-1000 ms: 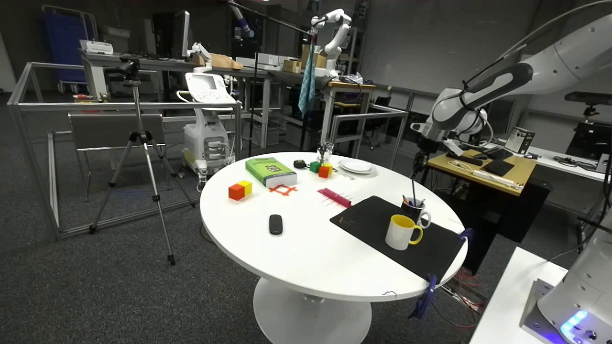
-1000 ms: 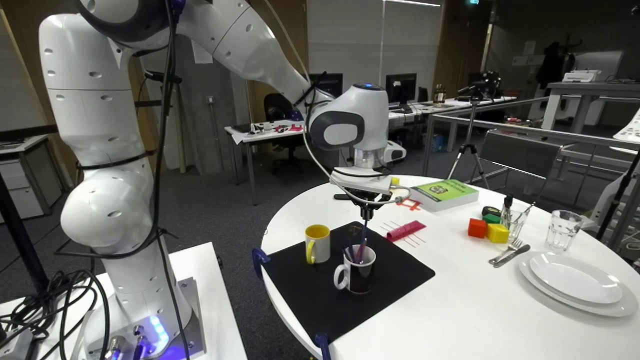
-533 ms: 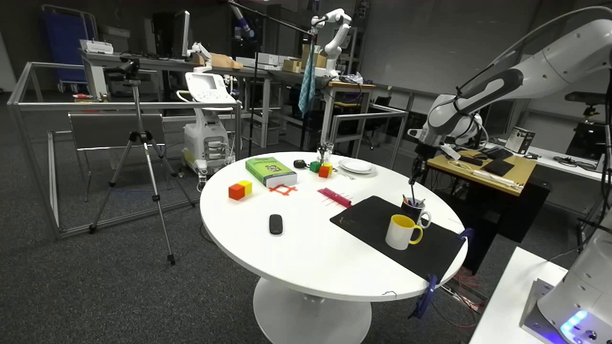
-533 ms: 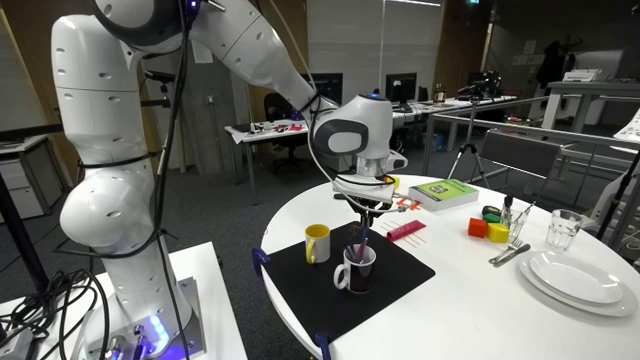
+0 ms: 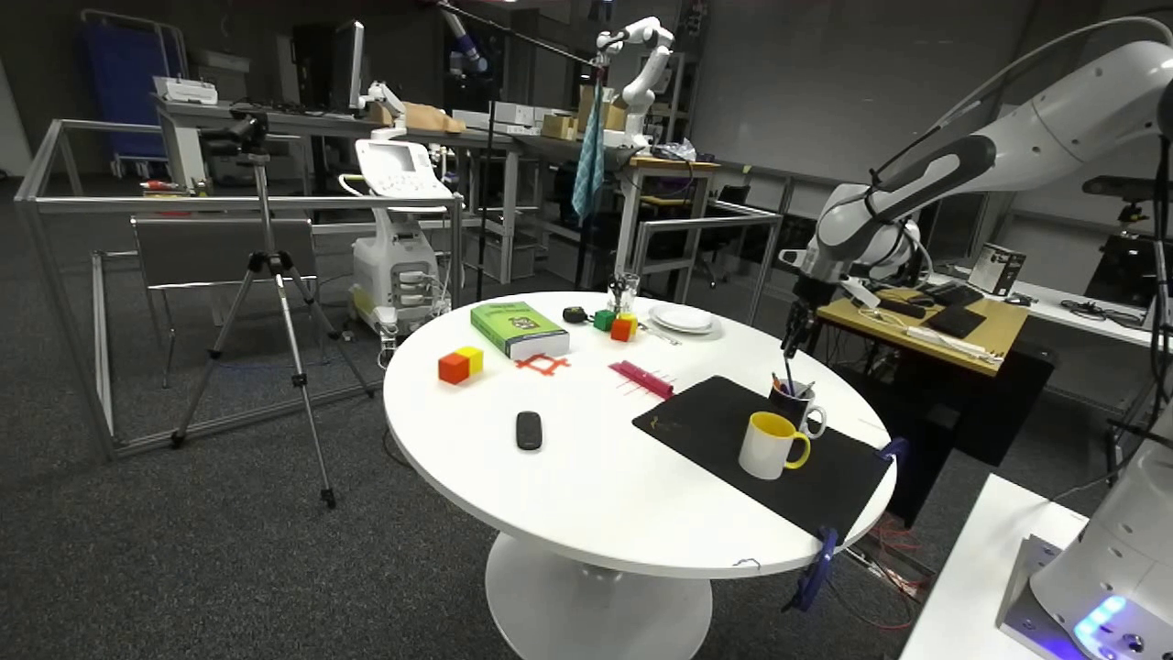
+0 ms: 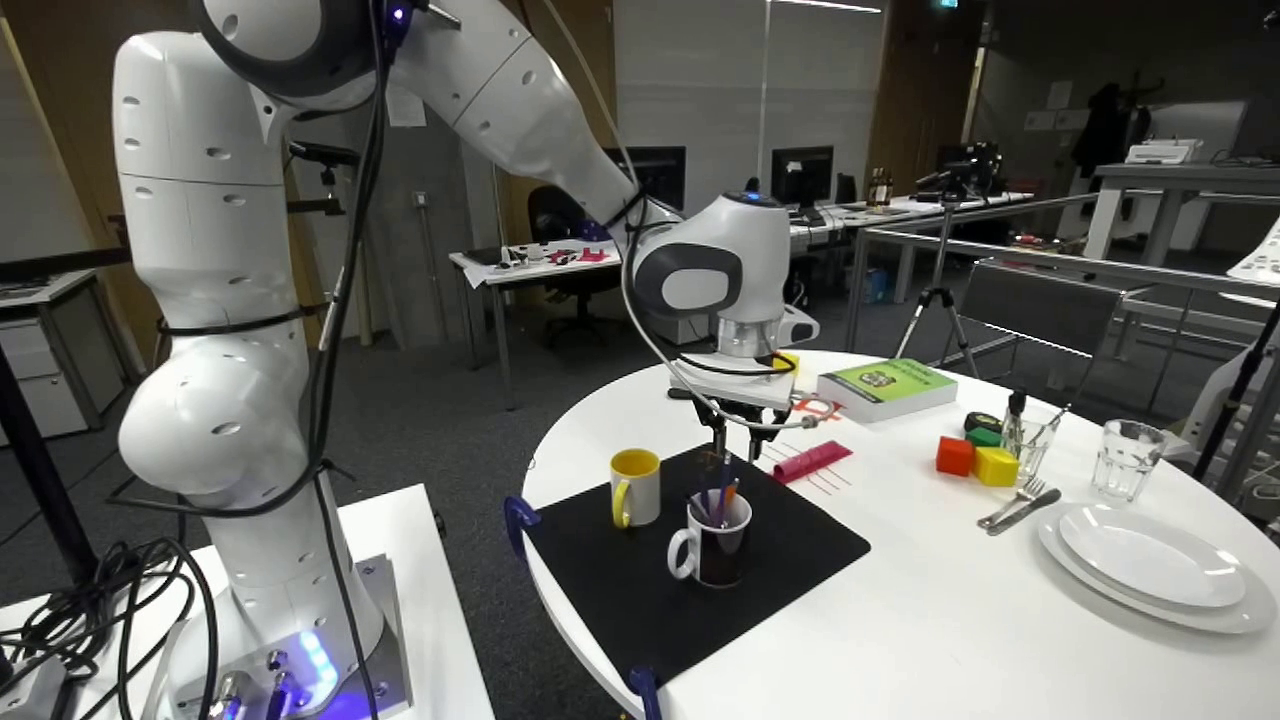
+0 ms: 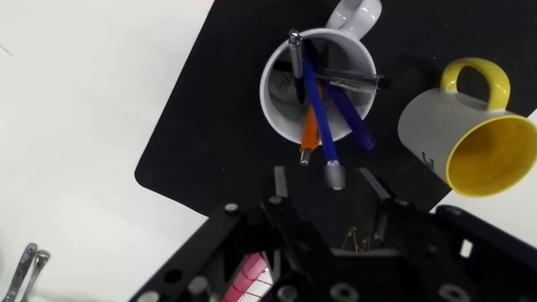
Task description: Move the pencil from the left cup to the right cup
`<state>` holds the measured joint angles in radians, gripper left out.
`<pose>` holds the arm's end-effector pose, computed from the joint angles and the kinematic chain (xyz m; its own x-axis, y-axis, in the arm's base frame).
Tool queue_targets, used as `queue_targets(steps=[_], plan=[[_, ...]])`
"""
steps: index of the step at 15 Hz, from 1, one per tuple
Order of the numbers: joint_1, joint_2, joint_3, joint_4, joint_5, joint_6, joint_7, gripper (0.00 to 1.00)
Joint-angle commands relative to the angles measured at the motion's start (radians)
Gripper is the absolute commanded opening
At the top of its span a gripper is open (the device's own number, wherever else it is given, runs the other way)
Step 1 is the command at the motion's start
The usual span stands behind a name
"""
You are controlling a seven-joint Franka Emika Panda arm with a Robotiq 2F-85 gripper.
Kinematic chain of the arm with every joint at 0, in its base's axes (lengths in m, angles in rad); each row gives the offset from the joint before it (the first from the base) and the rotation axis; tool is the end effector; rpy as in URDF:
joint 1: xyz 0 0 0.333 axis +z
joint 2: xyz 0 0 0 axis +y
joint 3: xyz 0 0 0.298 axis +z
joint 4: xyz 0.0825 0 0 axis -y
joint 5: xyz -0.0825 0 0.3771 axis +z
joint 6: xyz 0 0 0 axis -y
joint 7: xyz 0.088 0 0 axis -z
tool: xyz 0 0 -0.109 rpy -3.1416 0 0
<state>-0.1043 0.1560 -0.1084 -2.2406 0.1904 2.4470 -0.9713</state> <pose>0.5255 -0.1131 0.2894 0.8108 0.5734 0.1174 0.5797 -0.8144 -0.0266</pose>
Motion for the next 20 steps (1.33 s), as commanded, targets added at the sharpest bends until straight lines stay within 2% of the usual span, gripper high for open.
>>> queue_targets(steps=[1, 3, 5, 13, 17, 20], plan=[[-0.027, 0.002, 0.018, 0.029, -0.018, -0.018, -0.006, 0.79], [-0.027, -0.011, 0.018, 0.033, -0.017, -0.024, 0.0, 0.94], [-0.025, -0.034, 0.021, 0.034, -0.012, -0.032, 0.003, 1.0], [0.01, -0.184, 0.04, 0.011, -0.03, -0.046, 0.027, 1.0], [0.035, -0.28, 0.049, 0.004, -0.092, -0.091, 0.13, 1.0], [0.056, -0.338, 0.058, 0.016, -0.15, -0.18, 0.243, 1.0]])
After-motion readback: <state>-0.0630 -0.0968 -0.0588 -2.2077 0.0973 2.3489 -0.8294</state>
